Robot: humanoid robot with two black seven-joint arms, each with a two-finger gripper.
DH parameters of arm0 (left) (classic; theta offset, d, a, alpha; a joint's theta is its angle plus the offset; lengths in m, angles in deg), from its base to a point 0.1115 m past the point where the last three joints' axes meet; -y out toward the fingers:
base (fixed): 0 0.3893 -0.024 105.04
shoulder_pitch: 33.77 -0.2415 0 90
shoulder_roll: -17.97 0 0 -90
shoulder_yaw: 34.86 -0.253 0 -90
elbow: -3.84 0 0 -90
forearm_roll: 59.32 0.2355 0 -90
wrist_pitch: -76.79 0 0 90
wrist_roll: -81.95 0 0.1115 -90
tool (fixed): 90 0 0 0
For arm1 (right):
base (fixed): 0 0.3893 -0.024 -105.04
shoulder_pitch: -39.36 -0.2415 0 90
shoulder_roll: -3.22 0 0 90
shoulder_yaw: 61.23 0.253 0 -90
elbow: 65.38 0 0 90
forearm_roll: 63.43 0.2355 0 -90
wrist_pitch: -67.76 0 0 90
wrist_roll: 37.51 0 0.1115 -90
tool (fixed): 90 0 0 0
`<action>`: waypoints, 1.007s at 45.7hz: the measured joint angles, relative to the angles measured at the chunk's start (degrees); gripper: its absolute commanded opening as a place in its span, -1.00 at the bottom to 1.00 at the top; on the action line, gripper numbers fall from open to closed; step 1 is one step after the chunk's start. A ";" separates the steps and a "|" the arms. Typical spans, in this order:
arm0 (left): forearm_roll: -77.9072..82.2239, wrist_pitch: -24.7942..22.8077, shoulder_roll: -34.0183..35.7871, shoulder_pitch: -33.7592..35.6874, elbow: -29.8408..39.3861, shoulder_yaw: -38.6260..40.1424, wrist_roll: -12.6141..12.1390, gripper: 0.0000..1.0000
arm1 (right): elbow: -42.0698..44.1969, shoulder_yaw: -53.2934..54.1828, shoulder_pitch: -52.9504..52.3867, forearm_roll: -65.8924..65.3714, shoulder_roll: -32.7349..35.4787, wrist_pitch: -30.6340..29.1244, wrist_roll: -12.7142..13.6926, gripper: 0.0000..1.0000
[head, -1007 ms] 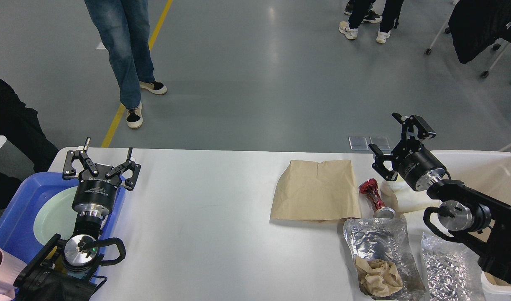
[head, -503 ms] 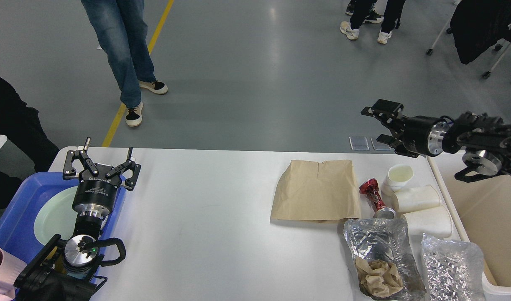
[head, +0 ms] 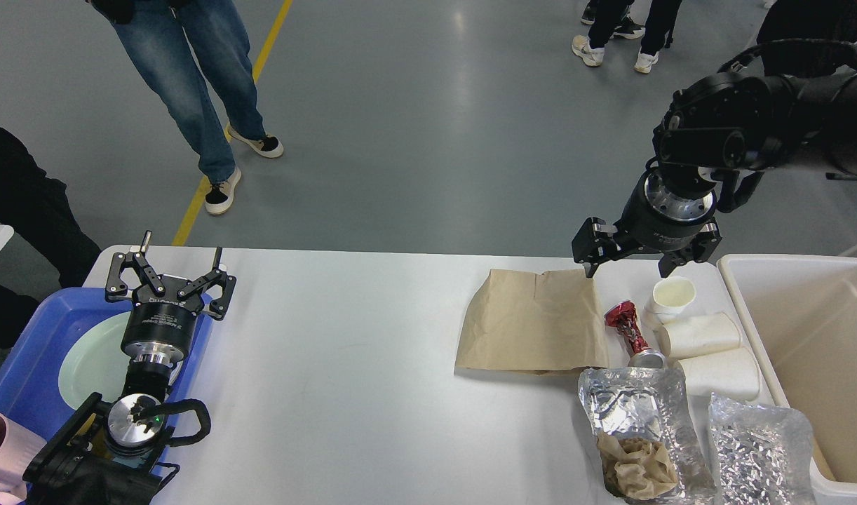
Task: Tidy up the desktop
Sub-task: 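Raise the right gripper and swing it over the brown paper bag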
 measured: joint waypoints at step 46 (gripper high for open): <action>-0.01 0.00 0.00 0.00 0.00 0.10 0.00 0.93 | -24.33 1.21 -22.90 5.73 7.57 -7.22 2.66 1.00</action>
